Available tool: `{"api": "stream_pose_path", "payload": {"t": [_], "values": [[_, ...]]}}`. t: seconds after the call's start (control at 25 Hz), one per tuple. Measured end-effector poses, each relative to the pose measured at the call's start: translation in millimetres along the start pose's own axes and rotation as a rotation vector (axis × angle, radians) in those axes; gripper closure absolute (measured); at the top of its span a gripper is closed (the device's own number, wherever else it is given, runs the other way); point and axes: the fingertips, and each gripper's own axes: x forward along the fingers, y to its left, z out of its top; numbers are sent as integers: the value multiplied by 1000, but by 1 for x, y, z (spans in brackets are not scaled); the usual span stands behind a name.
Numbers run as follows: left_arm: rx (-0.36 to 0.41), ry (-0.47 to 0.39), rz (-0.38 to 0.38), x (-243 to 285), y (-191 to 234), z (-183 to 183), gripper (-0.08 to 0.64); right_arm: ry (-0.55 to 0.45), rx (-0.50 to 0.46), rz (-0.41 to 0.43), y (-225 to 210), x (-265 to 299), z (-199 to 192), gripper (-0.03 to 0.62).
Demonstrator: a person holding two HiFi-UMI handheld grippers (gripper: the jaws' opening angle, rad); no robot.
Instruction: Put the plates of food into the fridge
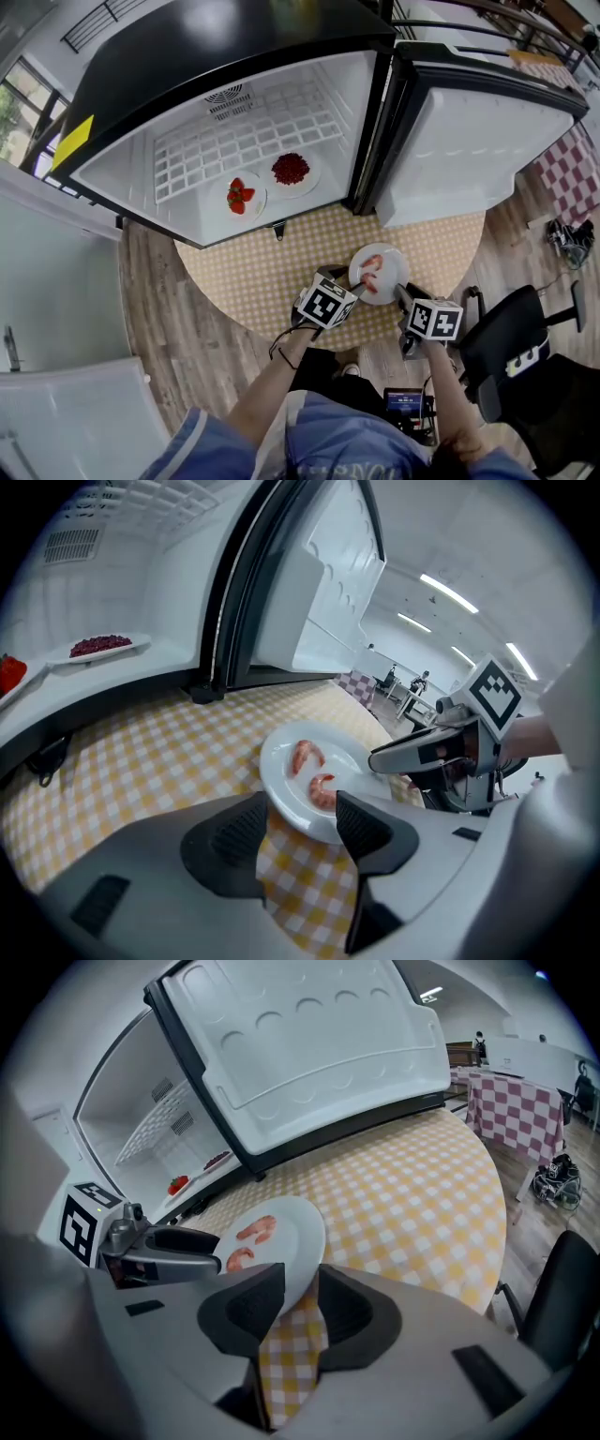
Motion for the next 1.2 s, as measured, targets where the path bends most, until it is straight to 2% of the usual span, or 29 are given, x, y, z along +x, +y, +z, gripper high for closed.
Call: {"api": "stream_pose_path", "payload": {"t": [0.2,0.4,0.6,0.72,0.88,1.0,1.08,1.16,1.2], "values": [[-80,-20,-10,-4,-4,-2,328,-15,154,37,2,-7,-4,511],[-84,-18,12,-18,-12,-18,330,-62,229,122,18,-30,0,548],[-165,-74,47,-41,-21,-29,330,-80,302,201,38,-47,-7,557],[-196,-92,55,-51,-26,-39,330,-83,378,256,48,-56,-13,561],[-253,-102,55,-62,-31,-52,330,-86,431,287,58,-62,-20,565],[-254,-127,91,-78,-32,-55,330,-92,441,327,72,-71,-21,566],[-233,-156,113,-92,-37,-53,330,-96,464,389,86,-79,-21,566],[-199,-207,103,-104,-50,-45,351,-91,474,438,102,-86,-25,568],[-184,-229,100,-108,-56,-39,357,-91,453,430,108,-86,-28,565]]}}
